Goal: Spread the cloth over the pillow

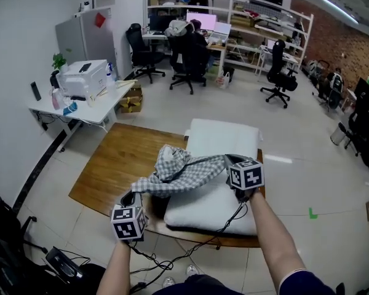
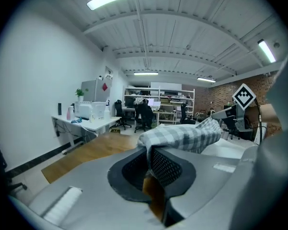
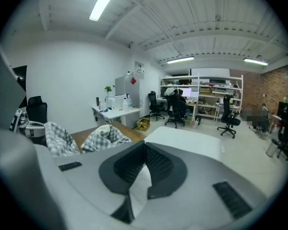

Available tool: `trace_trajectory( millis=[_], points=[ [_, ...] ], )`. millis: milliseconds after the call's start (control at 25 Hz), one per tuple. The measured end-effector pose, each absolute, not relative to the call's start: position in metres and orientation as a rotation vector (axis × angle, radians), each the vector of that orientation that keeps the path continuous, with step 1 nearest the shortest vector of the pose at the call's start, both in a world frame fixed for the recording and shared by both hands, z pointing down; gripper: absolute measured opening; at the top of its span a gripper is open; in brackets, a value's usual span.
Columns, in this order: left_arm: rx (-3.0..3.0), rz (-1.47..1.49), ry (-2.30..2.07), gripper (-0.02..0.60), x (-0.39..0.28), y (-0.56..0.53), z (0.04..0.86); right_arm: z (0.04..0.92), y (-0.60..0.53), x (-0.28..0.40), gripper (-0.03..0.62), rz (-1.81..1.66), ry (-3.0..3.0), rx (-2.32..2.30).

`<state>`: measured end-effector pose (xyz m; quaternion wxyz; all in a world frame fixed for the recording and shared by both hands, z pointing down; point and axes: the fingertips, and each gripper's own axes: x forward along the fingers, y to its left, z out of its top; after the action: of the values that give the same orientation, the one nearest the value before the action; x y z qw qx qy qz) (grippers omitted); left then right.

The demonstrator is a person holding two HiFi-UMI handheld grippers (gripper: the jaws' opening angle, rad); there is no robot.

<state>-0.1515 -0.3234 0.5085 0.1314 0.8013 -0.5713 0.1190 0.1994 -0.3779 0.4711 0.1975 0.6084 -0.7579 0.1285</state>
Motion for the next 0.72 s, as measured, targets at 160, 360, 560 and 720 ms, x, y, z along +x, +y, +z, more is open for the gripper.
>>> trace_trajectory(
  millis=[160,360,560,720],
  points=[
    [2.398,0.284,-1.64,0.012,-0.141,-0.337,0.473,0.435,-0.357,0.217,0.017,0.305,-2.116,1.799],
    [2.434,0.186,-1.573,0.012,-0.127,-0.352,0.432,0.393,-0.332,0.237,0.017,0.261,-2.106,1.919],
    [2.503,0.123,-1.512,0.012,-0.106,-0.361,0.391,0.355,-0.307,0.27,0.017,0.211,-2.083,2.071],
    [2.573,0.103,-1.451,0.012,-0.085,-0.367,0.365,0.324,-0.285,0.289,0.017,0.148,-2.068,2.166]
  ],
)
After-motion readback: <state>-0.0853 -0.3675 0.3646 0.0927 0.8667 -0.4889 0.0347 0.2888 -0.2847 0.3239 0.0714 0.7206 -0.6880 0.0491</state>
